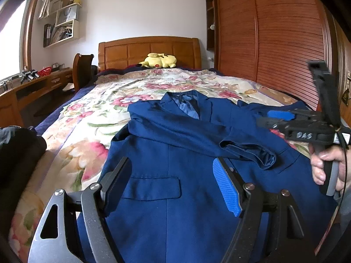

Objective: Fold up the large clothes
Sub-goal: 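Grasp the jacket sleeve cuff with the right tool and lift it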

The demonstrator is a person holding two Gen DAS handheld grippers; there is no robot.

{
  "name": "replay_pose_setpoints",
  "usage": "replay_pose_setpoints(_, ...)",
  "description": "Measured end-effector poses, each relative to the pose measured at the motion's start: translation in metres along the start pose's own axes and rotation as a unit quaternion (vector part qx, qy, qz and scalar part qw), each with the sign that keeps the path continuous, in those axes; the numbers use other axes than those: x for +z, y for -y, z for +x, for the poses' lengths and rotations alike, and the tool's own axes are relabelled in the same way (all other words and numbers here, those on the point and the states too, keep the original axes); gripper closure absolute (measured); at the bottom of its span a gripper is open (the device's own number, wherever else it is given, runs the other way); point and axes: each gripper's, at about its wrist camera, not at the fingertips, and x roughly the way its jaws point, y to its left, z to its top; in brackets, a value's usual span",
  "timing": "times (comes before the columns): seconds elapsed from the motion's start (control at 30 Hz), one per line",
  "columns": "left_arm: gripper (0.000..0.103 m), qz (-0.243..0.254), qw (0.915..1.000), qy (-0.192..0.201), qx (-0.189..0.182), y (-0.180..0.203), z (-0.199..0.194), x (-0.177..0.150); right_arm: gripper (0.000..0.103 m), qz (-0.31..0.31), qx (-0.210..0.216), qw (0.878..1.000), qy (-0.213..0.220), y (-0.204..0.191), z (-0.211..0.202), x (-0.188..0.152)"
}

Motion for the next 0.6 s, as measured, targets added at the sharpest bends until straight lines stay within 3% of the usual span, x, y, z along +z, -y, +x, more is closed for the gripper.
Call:
replay_pose_setpoints(0.33,0.026,-0.016,0.9995,-0.023,-0.011,-0.007,0.01,-0.006,0.04,-0.107,0.015,0.984,-0.139,-0.031,0.078,0.016)
replay_pose_setpoints(0.4,0.026,-0.016,0.9995,-0.026,-0.013,-0.007,0.011,-0.007,0.049,-0.118,0.003,0.981,-0.153,-0.028,0.087,0.015)
replay_pose_setpoints(0.47,0.026,-0.014,0.9994,-0.028,-0.014,-0.006,0.011,-0.007,0.081,-0.115,0.0,0.98,-0.161,-0.022,0.093,0.015)
replay_pose_setpoints(0.53,0.026,-0.01,0.9994,-0.03,-0.014,-0.005,0.011,-0.007,0.091,-0.097,0.012,0.983,-0.154,-0.012,0.092,0.018)
replay_pose_setpoints(0.6,0.026,-0.009,0.9994,-0.029,-0.015,-0.004,0.01,-0.006,0.094,-0.083,0.007,0.987,-0.14,-0.012,0.09,0.025)
